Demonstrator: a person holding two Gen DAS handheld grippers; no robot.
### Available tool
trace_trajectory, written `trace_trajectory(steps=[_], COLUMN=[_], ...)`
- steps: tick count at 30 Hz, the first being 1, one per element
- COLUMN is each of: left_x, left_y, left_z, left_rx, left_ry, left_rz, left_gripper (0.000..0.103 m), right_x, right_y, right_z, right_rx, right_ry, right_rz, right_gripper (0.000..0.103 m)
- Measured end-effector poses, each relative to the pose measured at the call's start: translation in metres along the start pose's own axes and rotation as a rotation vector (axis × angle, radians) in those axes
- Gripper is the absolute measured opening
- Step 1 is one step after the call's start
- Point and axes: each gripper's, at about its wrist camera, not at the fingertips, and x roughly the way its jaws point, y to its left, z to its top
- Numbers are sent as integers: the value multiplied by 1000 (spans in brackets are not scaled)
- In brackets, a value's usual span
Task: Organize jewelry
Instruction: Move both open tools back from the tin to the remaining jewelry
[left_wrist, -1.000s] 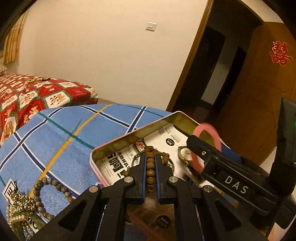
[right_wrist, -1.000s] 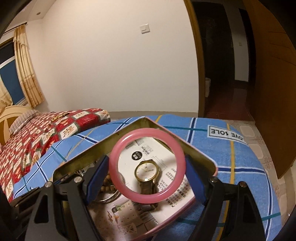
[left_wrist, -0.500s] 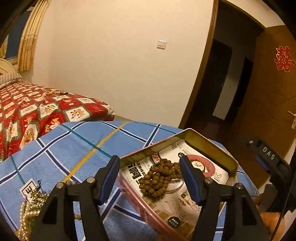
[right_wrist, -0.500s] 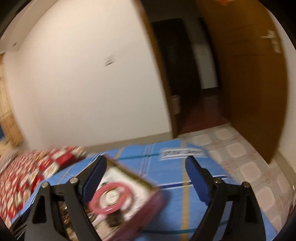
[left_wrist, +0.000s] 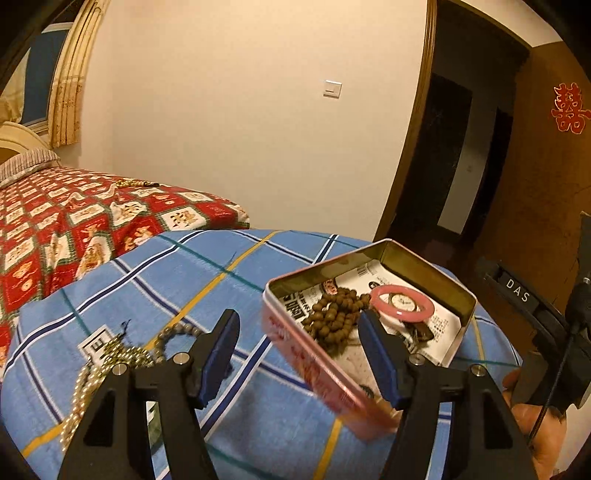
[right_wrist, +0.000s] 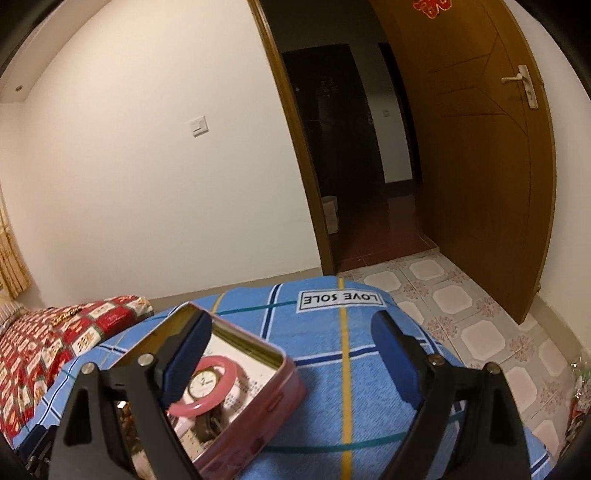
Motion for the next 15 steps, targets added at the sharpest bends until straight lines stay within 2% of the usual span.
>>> trace_trajectory(steps=[15], left_x=[-18], left_y=[-6], left_z=[-19], left_rx=[38], left_ry=[50], left_rz=[-8], left_gripper=[67], right_x=[-34], right_y=[13], right_z=[-24], right_rx=[-32], right_ry=[20], right_rz=[34], right_gripper=[93])
